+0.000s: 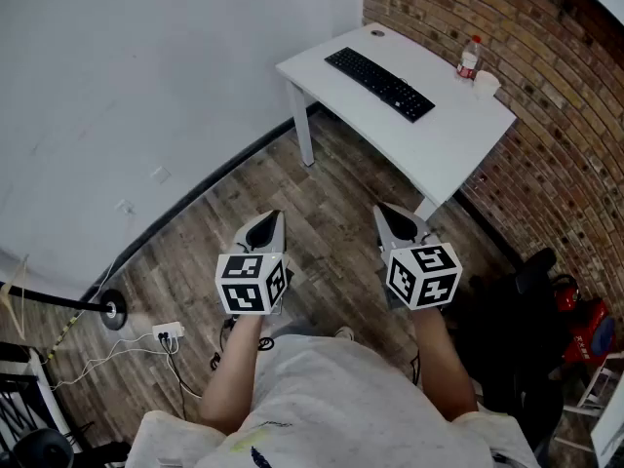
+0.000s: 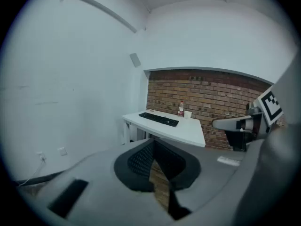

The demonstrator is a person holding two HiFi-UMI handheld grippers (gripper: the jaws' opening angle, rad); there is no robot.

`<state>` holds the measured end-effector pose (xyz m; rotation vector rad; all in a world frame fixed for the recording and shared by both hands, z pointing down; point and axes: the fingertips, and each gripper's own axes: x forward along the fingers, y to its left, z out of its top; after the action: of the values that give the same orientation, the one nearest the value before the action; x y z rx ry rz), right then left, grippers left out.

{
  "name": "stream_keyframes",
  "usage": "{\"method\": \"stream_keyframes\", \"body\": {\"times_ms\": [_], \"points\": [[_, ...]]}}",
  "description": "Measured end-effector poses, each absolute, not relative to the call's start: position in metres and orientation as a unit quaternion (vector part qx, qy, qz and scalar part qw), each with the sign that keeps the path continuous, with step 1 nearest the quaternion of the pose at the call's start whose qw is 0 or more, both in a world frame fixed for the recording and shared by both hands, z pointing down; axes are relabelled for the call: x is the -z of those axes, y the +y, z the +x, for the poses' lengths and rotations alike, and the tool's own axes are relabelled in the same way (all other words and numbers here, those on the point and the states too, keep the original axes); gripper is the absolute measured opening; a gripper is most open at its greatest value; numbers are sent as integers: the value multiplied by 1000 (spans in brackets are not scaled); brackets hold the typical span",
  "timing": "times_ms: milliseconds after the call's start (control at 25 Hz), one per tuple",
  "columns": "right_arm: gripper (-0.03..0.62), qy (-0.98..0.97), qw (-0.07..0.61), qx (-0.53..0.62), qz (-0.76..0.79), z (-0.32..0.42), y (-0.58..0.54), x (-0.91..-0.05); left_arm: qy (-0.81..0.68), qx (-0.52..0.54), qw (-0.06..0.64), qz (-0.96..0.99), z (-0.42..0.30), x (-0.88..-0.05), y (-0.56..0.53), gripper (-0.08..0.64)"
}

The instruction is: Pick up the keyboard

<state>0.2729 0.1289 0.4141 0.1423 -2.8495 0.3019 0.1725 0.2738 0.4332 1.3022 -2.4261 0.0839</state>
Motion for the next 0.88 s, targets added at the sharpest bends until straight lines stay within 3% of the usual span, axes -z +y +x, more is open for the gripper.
{"method": "stream_keyframes", "body": {"times_ms": [480,880], "points": [[11,-980,151,-111,60,248,121,-427,-859,-18,210,467,144,-448,270,-6],[11,-974,164,-121,95,157,95,-431,-844,-16,212,492,40,-448,239,-6]]}}
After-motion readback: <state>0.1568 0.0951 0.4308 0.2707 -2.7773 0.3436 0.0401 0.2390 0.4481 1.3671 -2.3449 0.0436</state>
